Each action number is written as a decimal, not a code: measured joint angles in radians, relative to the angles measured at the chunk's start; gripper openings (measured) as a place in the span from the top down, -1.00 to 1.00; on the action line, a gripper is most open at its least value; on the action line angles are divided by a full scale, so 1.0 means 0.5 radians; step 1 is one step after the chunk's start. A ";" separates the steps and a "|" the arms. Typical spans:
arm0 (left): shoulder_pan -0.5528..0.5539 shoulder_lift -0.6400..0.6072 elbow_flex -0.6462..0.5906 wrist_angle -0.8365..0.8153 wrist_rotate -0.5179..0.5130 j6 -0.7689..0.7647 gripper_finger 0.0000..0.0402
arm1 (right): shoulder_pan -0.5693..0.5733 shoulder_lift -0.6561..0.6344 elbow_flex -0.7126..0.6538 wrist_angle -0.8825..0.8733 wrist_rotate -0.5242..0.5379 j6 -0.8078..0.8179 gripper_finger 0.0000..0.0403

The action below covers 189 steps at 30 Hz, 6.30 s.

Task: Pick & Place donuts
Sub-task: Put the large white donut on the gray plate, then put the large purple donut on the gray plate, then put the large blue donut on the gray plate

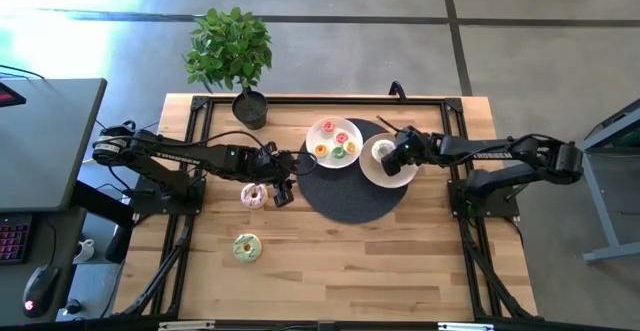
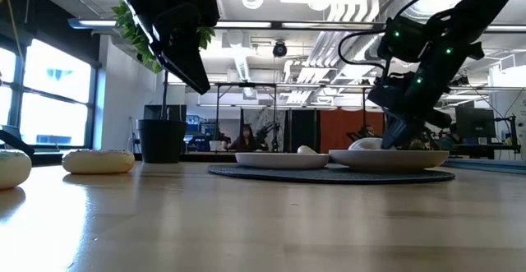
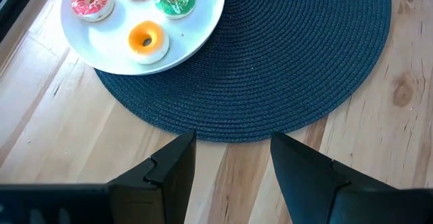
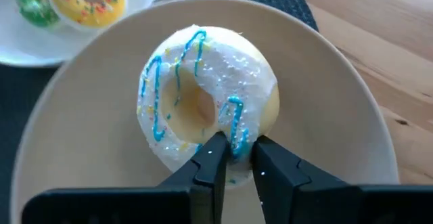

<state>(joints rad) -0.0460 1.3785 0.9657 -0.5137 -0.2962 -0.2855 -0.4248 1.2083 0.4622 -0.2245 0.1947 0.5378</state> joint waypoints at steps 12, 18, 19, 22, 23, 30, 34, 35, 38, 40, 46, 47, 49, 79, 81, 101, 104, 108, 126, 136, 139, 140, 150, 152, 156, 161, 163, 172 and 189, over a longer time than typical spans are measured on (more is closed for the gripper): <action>0.000 0.000 0.000 0.000 0.000 0.000 0.06 | 0.000 0.000 0.008 -0.044 -0.001 -0.067 0.26; 0.000 0.000 0.000 0.000 0.000 0.000 0.06 | 0.000 0.000 0.171 -0.160 -0.089 -0.096 0.10; 0.000 0.000 0.000 0.000 0.000 0.000 0.06 | 0.000 0.000 0.209 -0.188 -0.108 -0.102 0.08; 0.000 0.000 0.000 0.000 0.000 0.000 0.06 | 0.000 0.000 0.315 -0.214 -0.209 -0.081 0.06; 0.000 0.000 0.000 0.002 0.000 0.000 0.06 | 0.005 0.000 0.345 -0.203 -0.255 -0.075 0.06; 0.000 0.000 0.000 0.176 -0.003 0.005 0.06 | 0.260 0.006 0.383 0.107 -0.381 -0.027 0.08; 0.000 0.001 0.000 0.166 0.017 0.040 0.06 | 0.467 0.018 0.383 0.301 -0.360 -0.028 0.08; 0.000 0.001 0.000 0.145 0.061 0.041 0.06 | 0.523 0.018 0.383 0.353 -0.353 -0.028 0.08; 0.000 0.001 0.000 0.055 0.225 0.036 0.06 | 0.664 0.018 0.383 0.472 -0.286 -0.030 0.09; 0.000 0.001 0.000 0.024 0.375 0.055 0.06 | 0.744 0.018 0.383 0.533 -0.206 -0.045 0.09; 0.000 0.001 0.001 -0.199 0.902 0.127 0.06 | 0.892 0.019 0.383 0.536 0.018 -0.045 0.09; 0.000 0.001 0.001 -0.252 0.985 0.139 0.06 | 0.904 0.019 0.383 0.534 0.033 -0.045 0.09; -0.001 0.001 0.000 -0.323 1.095 0.161 0.06 | 0.919 0.019 0.383 0.533 0.051 -0.045 0.08; 0.000 0.342 -0.223 -0.604 0.572 -0.471 0.64 | 0.921 -0.056 0.383 0.281 -0.073 -0.042 0.10; 0.000 0.325 -0.154 -0.645 0.574 -0.458 0.82 | 0.924 -0.100 0.383 0.144 -0.195 -0.012 0.10; 0.034 0.659 1.020 -0.099 0.303 0.921 0.96 | 1.417 -0.154 0.382 -0.990 -0.542 0.542 0.10; 0.073 0.898 1.160 -0.180 0.313 0.938 0.96 | 1.525 -0.170 0.382 -1.173 -0.585 0.734 0.10; 0.159 1.207 1.411 -0.093 0.299 0.964 0.97 | 1.683 -0.192 0.382 -1.376 -0.578 0.996 0.10; 0.301 1.799 1.985 0.119 0.448 1.075 0.68 | 2.074 -0.349 0.382 -1.405 -0.241 1.355 0.10; 0.301 1.799 1.984 0.075 0.524 1.095 -0.07 | 2.073 -0.349 0.382 -1.340 -0.111 1.351 0.10; 0.301 1.799 1.984 0.086 0.524 1.118 -0.21 | 2.073 -0.349 0.382 -1.303 0.222 1.274 0.10; 0.301 1.799 1.984 0.084 0.518 1.121 -0.24 | 2.073 -0.349 0.382 -1.289 0.369 1.255 0.10; 0.272 1.747 1.979 -0.092 0.453 1.140 -0.28 | 1.987 -0.349 0.382 -1.224 0.888 1.293 0.10; 0.268 1.661 1.980 -0.250 0.363 1.135 -0.28 | 1.973 -0.349 0.382 -1.209 0.877 1.328 0.10; 0.276 1.467 1.984 -0.842 0.268 1.079 -0.28 | 1.970 -0.349 0.382 -1.156 0.750 1.332 0.10; 0.323 1.239 1.979 -1.369 0.319 0.824 -0.28 | 1.969 -0.349 0.382 -1.132 0.716 1.203 0.10; 0.330 1.121 1.984 -1.463 0.355 0.815 -0.28 | 1.962 -0.349 0.382 -1.121 0.758 1.148 0.10; 0.261 0.717 1.687 -1.614 0.583 0.785 -0.28 | 1.879 -0.349 0.378 -0.897 0.989 1.107 0.10; -0.334 0.040 -0.239 -0.558 1.131 0.164 -0.28 | 1.844 -0.349 0.378 -0.871 1.099 0.978 0.10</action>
<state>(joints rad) -0.2130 1.3983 0.8461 -0.7927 0.2691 -0.2034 0.4973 1.0340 0.6514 -0.6598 0.7443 1.0267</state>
